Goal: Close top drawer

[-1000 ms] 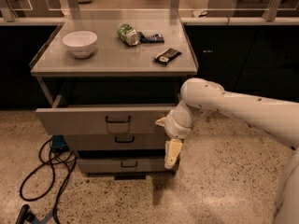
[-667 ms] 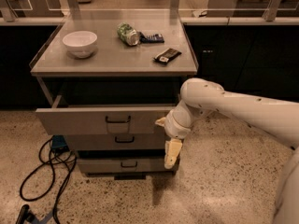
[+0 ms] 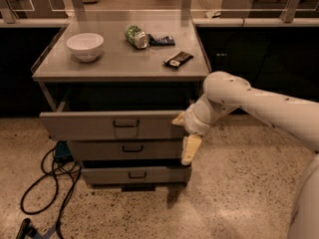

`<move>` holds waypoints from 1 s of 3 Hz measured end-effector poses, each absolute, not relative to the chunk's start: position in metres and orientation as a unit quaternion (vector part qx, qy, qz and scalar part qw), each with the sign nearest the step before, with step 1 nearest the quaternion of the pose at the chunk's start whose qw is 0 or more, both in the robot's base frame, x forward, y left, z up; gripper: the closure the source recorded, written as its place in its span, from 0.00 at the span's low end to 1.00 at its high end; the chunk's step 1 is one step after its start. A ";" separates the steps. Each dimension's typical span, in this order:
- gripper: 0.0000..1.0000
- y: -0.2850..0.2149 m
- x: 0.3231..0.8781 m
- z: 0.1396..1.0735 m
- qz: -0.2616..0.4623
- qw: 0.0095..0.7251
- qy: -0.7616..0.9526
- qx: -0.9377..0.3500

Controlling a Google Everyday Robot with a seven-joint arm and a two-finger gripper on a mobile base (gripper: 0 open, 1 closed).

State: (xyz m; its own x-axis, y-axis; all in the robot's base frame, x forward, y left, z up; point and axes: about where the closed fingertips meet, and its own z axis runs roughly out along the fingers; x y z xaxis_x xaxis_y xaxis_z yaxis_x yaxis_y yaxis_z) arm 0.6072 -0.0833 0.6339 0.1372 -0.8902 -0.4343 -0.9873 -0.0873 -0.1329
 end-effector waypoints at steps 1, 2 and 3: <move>0.00 -0.083 0.607 0.634 0.122 0.199 0.645 -0.727; 0.00 -0.088 0.647 0.647 0.088 0.190 0.668 -0.714; 0.00 -0.090 0.654 0.649 0.081 0.189 0.673 -0.710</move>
Offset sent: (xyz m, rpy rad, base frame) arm 0.1286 -0.0188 0.0501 -0.1885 -0.0878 -0.2041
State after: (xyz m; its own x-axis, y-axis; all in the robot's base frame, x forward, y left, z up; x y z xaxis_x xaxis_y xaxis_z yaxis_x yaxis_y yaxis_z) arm 0.6540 -0.0898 0.6490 0.0798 -0.9257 -0.3697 -0.9871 -0.0217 -0.1589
